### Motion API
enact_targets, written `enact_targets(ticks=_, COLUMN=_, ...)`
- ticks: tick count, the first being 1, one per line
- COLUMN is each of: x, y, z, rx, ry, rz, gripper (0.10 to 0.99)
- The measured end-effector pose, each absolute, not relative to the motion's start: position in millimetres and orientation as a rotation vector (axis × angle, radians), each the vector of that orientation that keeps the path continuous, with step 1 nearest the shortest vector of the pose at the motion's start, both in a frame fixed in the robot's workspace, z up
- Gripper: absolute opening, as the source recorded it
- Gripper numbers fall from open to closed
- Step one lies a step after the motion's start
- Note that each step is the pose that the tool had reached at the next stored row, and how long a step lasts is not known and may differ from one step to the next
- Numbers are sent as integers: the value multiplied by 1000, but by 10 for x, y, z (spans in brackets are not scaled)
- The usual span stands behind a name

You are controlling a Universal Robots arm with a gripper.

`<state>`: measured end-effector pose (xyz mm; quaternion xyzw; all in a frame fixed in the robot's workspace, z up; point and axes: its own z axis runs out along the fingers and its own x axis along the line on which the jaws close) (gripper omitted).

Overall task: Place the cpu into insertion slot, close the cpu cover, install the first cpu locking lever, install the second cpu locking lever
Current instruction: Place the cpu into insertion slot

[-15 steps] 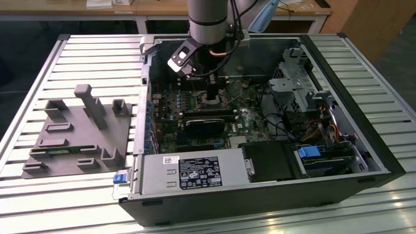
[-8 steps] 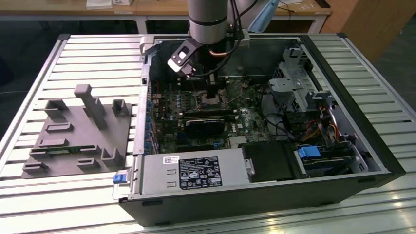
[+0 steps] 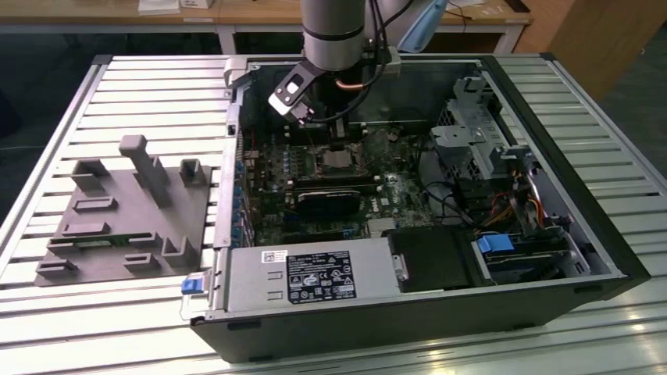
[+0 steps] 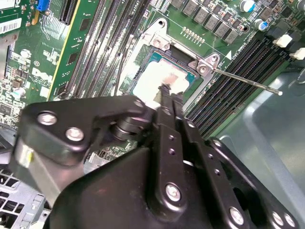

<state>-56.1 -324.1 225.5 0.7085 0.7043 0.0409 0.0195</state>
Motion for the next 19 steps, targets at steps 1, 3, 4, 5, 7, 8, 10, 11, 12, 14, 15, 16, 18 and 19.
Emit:
enact_targets(ticks=1, x=-561, y=-3241, z=2256, rx=2199, ry=2186, rz=127, gripper=165)
enact_targets(ticks=3, x=-561, y=-3241, z=2257, rx=2199, ry=2186, rz=127, gripper=110)
enact_targets(ticks=4, x=-561, y=-3241, z=2257, rx=2199, ry=2186, rz=127, gripper=102)
enact_targets(ticks=5, x=-561, y=-3241, z=2257, rx=2199, ry=2186, rz=127, gripper=102)
enact_targets(ticks=7, x=-561, y=-3241, z=2258, rx=2199, ry=2186, rz=127, gripper=102)
enact_targets(ticks=8, x=-561, y=-3241, z=2259, rx=2198, ry=2186, rz=127, gripper=102)
enact_targets(ticks=10, x=-545, y=-3241, z=2260, rx=2198, ry=2186, rz=126, gripper=102)
enact_targets(ticks=11, x=-531, y=-3241, z=2260, rx=2199, ry=2185, rz=126, gripper=102)
enact_targets(ticks=12, x=-518, y=-3241, z=2259, rx=2199, ry=2186, rz=127, gripper=102)
enact_targets(ticks=14, x=-504, y=-3242, z=2259, rx=2198, ry=2186, rz=127, gripper=102)
enact_targets(ticks=15, x=-504, y=-3241, z=2260, rx=2198, ry=2186, rz=127, gripper=102)
enact_targets(ticks=16, x=-504, y=-3241, z=2267, rx=2198, ry=2186, rz=126, gripper=102)
enact_targets(ticks=18, x=-504, y=-3241, z=2296, rx=2199, ry=2185, rz=127, gripper=102)
enact_targets(ticks=19, x=-504, y=-3241, z=2317, rx=2199, ry=2185, rz=127, gripper=102)
